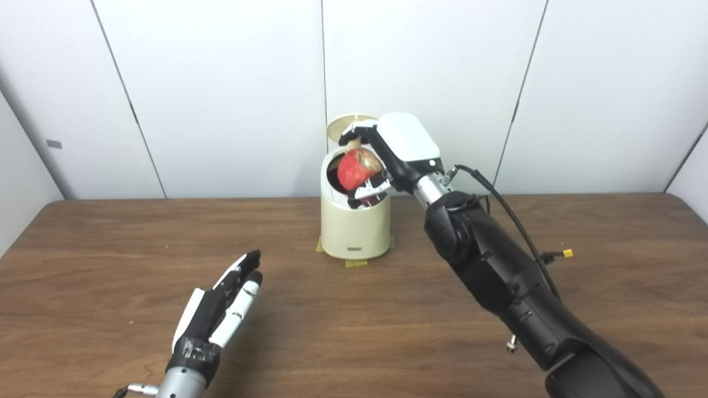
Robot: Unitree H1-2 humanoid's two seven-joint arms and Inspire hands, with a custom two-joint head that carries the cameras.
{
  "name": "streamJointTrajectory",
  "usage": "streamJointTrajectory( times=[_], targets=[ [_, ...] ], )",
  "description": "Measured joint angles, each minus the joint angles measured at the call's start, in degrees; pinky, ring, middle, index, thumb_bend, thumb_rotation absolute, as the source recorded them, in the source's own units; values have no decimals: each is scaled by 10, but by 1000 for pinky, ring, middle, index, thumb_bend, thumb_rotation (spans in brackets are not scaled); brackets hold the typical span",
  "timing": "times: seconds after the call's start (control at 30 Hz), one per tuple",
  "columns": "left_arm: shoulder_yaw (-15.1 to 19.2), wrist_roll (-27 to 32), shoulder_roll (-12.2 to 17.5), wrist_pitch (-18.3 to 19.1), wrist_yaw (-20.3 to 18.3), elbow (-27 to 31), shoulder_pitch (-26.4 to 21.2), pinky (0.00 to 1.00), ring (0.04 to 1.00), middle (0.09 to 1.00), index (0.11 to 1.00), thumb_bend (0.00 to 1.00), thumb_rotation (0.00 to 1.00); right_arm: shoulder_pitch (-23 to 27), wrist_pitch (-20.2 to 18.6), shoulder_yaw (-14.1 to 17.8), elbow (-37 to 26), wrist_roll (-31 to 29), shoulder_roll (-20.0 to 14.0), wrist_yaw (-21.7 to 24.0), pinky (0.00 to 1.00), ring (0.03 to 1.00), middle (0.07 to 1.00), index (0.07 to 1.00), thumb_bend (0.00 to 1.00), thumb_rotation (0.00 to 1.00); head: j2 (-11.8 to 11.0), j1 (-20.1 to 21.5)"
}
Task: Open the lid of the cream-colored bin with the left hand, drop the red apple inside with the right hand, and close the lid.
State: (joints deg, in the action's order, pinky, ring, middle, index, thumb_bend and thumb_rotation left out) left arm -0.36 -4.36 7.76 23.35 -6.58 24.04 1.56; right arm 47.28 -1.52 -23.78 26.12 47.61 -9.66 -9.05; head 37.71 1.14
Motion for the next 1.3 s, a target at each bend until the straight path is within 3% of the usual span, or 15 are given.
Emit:
streamJointTrajectory(
  times=[0.33, 0.4, 0.47, 0.5, 0.57, 0.7, 0.97, 1.3],
  targets=[
    [1, 1, 0, 0, 0, -2, 0, 901, 944, 947, 927, 420, 738, 0, 0, -2, 0, 4, -2, 1, 696, 729, 720, 703, 891, 117, -4, 4],
    [1, 1, 0, -2, 0, -4, 0, 906, 945, 944, 925, 416, 740, 0, 0, -3, 0, 4, -2, 1, 657, 703, 697, 662, 877, 108, -4, 4],
    [1, 1, 0, -7, 0, -7, 0, 899, 944, 942, 920, 413, 740, 0, 1, -3, 0, 4, -2, -1, 575, 616, 613, 512, 570, 127, -4, 4],
    [1, 1, 0, -9, 0, -8, 0, 899, 944, 942, 920, 413, 741, -1, 2, -3, 0, 4, -3, -2, 571, 613, 609, 508, 560, 127, -4, 4],
    [1, 1, 0, -10, 0, -8, 0, 907, 948, 943, 921, 417, 751, -5, 14, 1, -1, -2, -3, -7, 418, 445, 521, 518, 525, 26, -3, 5],
    [0, 1, 0, -10, 0, -8, 0, 903, 947, 944, 924, 412, 747, -22, 34, 17, -1, -23, -2, -19, 349, 393, 501, 535, 500, 1, -4, 4],
    [-2, -1, 0, -16, 0, -14, 0, 891, 942, 941, 925, 400, 751, -39, 42, 58, -10, -61, -4, -25, 343, 386, 504, 517, 497, 0, -4, 4],
    [3, 6, -2, -16, 0, -17, -4, 912, 942, 943, 925, 386, 752, -79, 25, 105, -122, -115, -8, 16, 324, 413, 499, 545, 496, 0, -7, 0]
  ],
)
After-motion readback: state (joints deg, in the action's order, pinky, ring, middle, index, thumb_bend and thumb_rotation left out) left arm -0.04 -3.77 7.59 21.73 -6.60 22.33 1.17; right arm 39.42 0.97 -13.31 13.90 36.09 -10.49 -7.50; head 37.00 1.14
